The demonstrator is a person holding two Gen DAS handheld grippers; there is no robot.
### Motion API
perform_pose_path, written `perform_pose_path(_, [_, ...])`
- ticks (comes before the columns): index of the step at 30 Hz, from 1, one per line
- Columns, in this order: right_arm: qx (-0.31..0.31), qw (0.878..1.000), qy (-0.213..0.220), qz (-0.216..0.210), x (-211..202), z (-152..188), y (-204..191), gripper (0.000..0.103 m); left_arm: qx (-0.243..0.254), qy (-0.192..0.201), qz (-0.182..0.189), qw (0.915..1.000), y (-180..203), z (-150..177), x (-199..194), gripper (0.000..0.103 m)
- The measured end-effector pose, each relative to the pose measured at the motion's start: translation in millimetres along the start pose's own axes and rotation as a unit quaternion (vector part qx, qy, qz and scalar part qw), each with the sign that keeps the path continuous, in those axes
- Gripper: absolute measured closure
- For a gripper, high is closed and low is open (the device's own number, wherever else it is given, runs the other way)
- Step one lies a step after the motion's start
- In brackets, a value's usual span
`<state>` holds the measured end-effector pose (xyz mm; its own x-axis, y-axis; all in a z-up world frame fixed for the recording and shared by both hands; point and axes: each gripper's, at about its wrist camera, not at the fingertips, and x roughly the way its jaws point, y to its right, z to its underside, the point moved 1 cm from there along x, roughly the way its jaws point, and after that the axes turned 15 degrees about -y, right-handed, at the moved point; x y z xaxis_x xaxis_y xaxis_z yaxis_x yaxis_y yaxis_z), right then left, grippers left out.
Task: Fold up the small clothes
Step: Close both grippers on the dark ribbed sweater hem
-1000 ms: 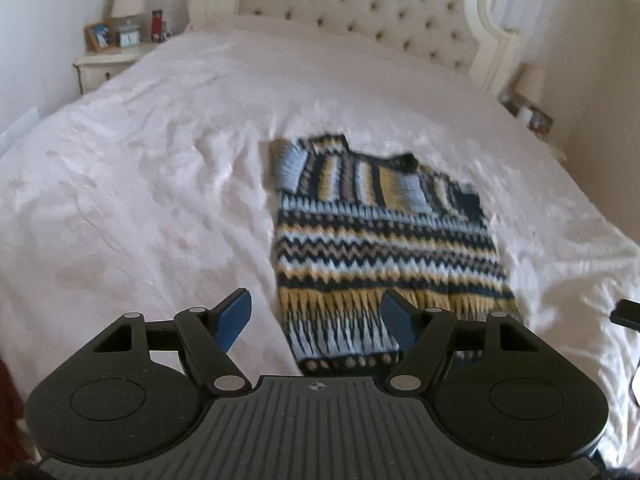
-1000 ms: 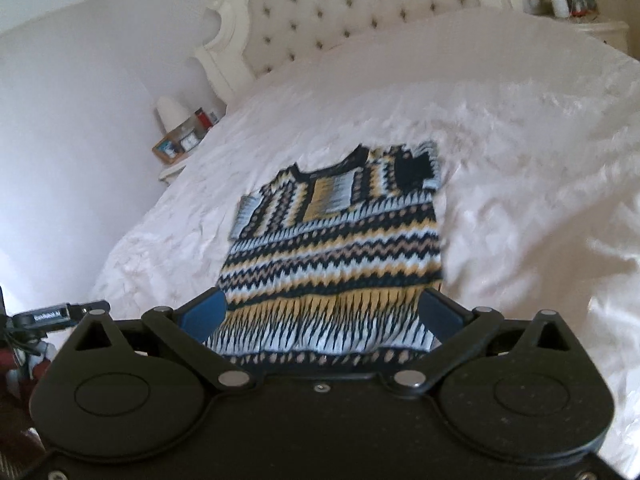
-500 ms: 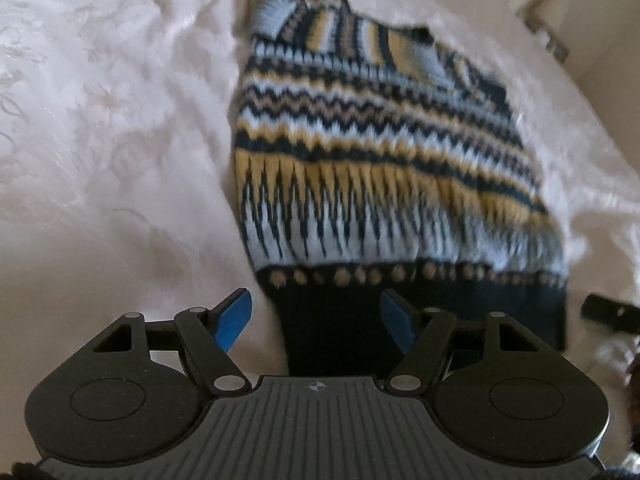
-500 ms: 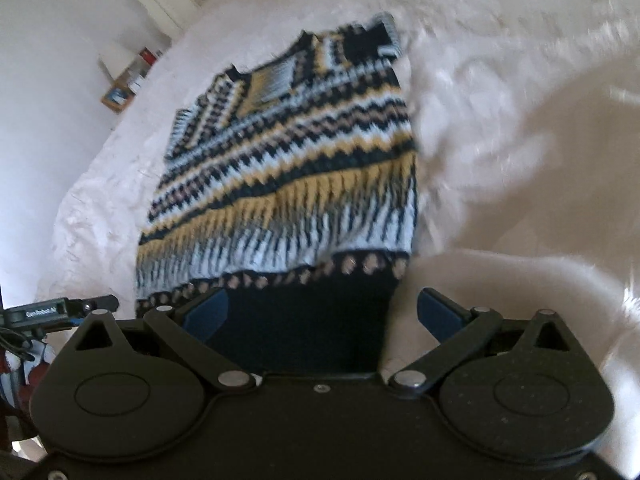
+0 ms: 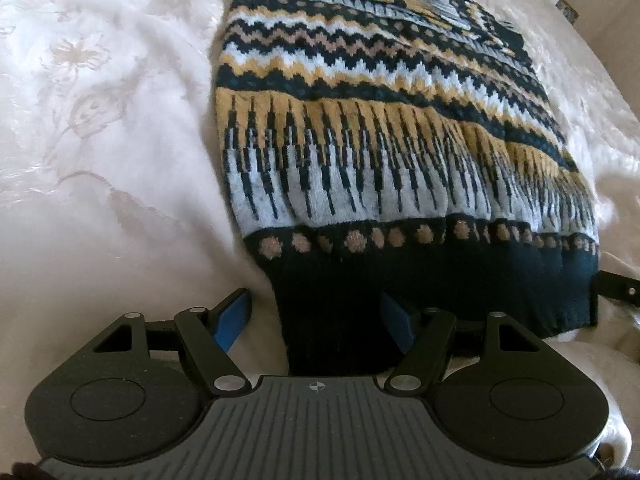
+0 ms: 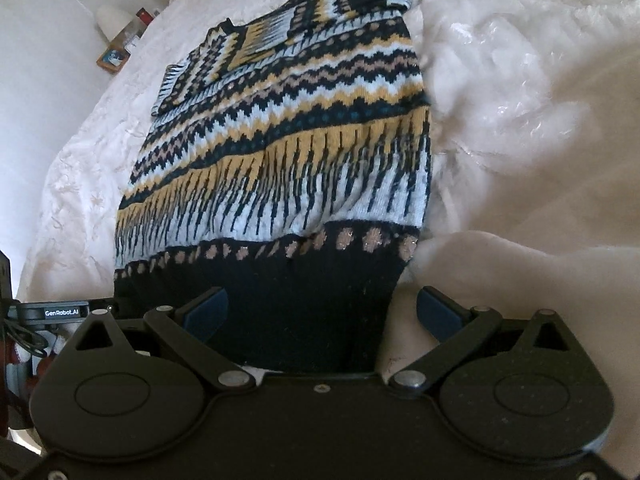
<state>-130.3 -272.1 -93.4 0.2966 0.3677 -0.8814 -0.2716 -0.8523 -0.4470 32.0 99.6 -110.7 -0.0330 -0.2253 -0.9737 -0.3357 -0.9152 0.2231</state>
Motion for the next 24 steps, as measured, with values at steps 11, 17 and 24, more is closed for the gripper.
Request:
perform_pose_path(11, [-0.004, 1.0, -0.015, -0.024, 22, -13, 3, 0.0, 0.013, 0.007, 0.013, 0.9998, 2, -11, 9, 0.028])
perform_pose_path(17, [-0.009, 0.999, -0.02, -0.027, 27, -17, 3, 0.0, 0.007, 0.017, 0.031, 0.9993, -2, -10, 8, 0.028])
perform_pose_path(24, [-0.005, 0.999, -0.019, -0.04, 22, -14, 5, 0.001, -0.006, 0.006, 0.067, 0.9977, -8, 3, 4, 0.049])
